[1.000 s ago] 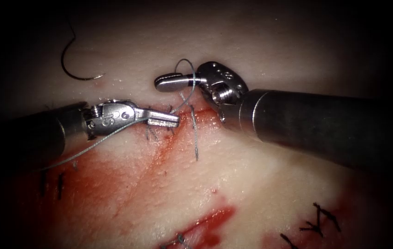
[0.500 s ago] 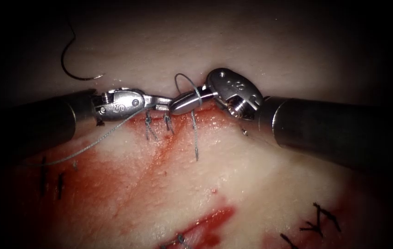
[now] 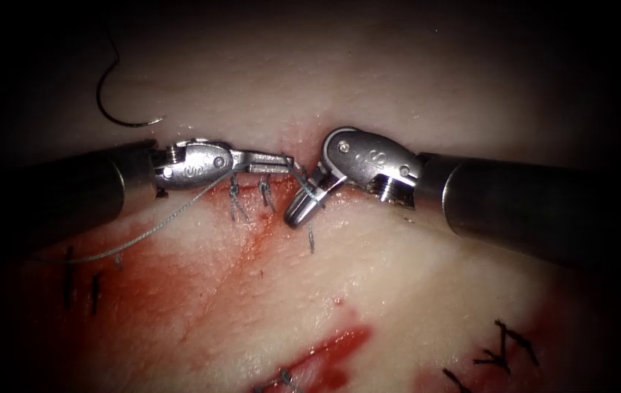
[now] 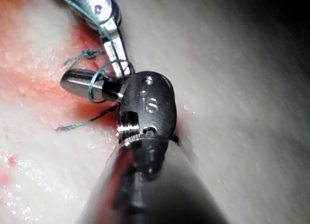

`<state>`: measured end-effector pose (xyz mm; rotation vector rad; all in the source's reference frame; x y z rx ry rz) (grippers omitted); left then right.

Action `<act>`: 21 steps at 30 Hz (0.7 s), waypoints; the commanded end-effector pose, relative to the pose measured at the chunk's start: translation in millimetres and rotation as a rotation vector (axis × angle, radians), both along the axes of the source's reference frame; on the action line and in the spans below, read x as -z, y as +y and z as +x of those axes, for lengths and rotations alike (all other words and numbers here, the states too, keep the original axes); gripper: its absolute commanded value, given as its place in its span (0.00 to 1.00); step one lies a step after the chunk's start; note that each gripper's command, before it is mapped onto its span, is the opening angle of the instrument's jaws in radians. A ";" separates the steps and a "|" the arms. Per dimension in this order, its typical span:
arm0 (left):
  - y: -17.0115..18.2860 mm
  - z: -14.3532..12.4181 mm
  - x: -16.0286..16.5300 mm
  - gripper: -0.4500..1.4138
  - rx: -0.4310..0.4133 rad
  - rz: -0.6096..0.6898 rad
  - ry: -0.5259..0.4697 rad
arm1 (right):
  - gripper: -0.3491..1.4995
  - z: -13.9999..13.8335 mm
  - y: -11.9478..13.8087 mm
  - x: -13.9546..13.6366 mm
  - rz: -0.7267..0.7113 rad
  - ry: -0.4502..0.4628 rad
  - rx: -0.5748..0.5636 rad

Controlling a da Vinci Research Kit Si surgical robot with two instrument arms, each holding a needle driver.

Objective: Wound Closure

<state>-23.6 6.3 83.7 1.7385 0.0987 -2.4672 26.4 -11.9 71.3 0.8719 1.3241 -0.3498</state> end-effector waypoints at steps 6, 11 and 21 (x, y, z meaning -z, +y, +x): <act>0.4 -0.6 -0.1 0.00 -0.002 -0.001 0.005 | 0.75 2.3 0.0 -1.3 -0.183 -0.082 0.111; 0.0 -0.6 0.1 0.00 -0.006 0.000 0.014 | 0.79 2.3 -0.6 -2.6 -0.253 -0.145 0.176; -0.5 -0.6 0.8 0.00 -0.005 0.004 0.020 | 0.68 2.4 -2.6 -4.3 -0.334 -0.178 0.229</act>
